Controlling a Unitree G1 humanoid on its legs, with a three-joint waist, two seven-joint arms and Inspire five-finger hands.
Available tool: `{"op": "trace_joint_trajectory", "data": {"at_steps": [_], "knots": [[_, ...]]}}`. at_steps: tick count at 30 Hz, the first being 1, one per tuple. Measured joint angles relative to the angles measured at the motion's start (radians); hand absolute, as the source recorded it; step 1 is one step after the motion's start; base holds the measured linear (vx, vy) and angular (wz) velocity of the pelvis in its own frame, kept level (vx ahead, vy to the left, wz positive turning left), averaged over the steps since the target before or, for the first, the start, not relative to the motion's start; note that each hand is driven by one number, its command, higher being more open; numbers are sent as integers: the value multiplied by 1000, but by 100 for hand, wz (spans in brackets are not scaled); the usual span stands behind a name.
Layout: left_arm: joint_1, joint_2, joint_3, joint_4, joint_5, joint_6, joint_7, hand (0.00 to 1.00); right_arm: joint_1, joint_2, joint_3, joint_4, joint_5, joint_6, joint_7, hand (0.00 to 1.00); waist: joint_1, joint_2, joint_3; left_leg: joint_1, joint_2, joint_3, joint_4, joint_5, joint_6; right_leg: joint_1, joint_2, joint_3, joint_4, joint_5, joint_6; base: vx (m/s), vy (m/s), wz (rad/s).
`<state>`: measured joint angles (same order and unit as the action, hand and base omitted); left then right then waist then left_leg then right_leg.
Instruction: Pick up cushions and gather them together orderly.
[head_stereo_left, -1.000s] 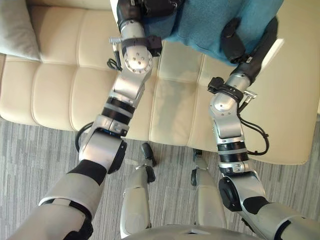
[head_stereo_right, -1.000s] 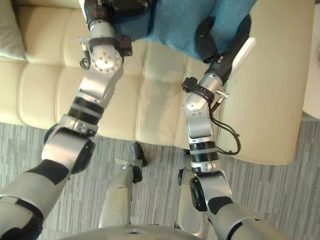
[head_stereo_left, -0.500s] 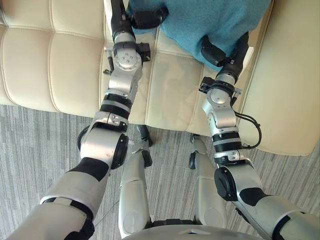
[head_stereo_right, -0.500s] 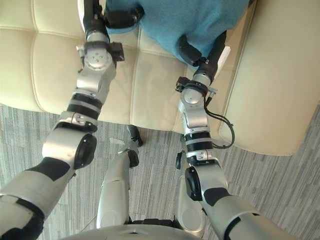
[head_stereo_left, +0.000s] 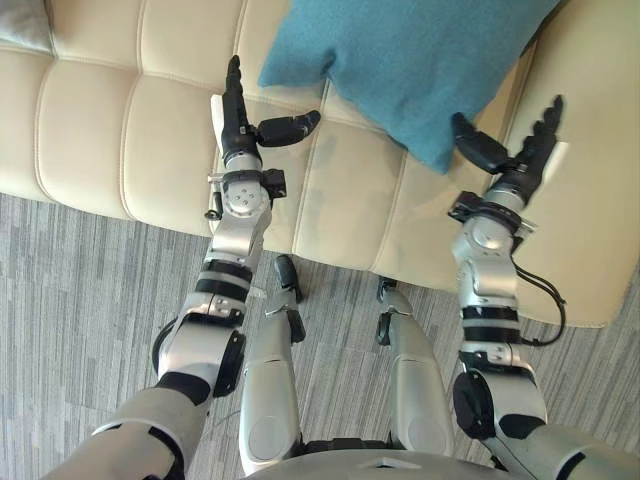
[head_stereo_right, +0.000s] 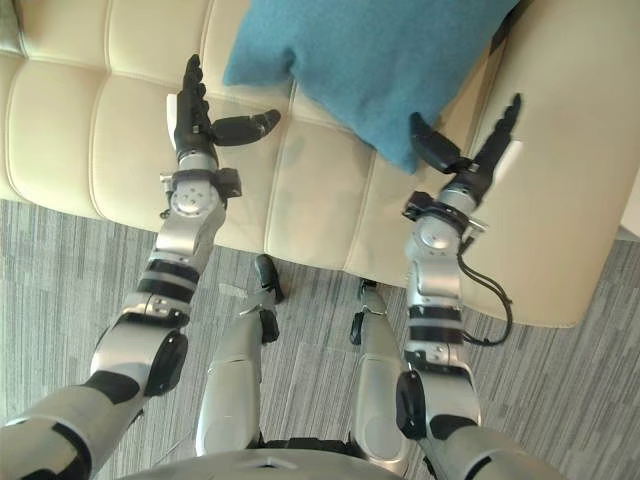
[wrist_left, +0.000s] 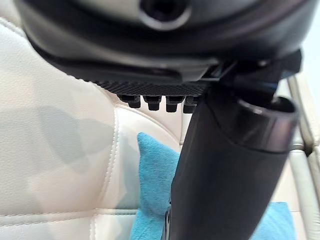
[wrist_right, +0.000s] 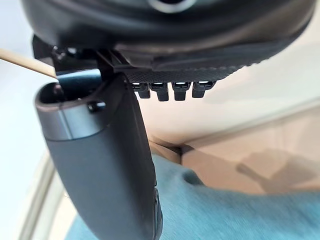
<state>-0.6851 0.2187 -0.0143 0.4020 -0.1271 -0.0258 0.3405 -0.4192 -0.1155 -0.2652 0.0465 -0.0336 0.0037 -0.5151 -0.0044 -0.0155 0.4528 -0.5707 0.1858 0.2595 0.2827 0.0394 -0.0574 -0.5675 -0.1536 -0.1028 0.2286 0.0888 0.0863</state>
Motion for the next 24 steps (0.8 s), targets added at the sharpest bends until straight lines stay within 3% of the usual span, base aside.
{"op": "trace_joint_trajectory", "data": {"at_steps": [5,11,20,24], "knots": [[254,-32,0,-92,-2,-20,-53,100,223,-2,40,-59,41,-32,117,100,0,-20,-56,85,23,3,10,-32,-17,89,13,-10,3,-36,-9,81,-38,-5],[660,-176,13,-39,2,-16,-140,100,533,88,133,29,25,-34,300,100,4,-22,-199,252,34,9,-9,-78,-45,245,32,-25,1,-100,-10,156,-9,-2],[789,-187,65,361,86,-8,-219,100,607,121,127,573,-16,-29,383,100,7,6,-361,456,20,36,-162,-55,-70,428,47,-24,-124,-91,-2,72,1,-4],[800,-164,83,473,142,-8,-219,100,597,119,74,757,-15,-27,390,100,6,5,-382,525,8,35,-228,-36,-76,490,52,-28,-177,-81,1,61,-3,2]]}}
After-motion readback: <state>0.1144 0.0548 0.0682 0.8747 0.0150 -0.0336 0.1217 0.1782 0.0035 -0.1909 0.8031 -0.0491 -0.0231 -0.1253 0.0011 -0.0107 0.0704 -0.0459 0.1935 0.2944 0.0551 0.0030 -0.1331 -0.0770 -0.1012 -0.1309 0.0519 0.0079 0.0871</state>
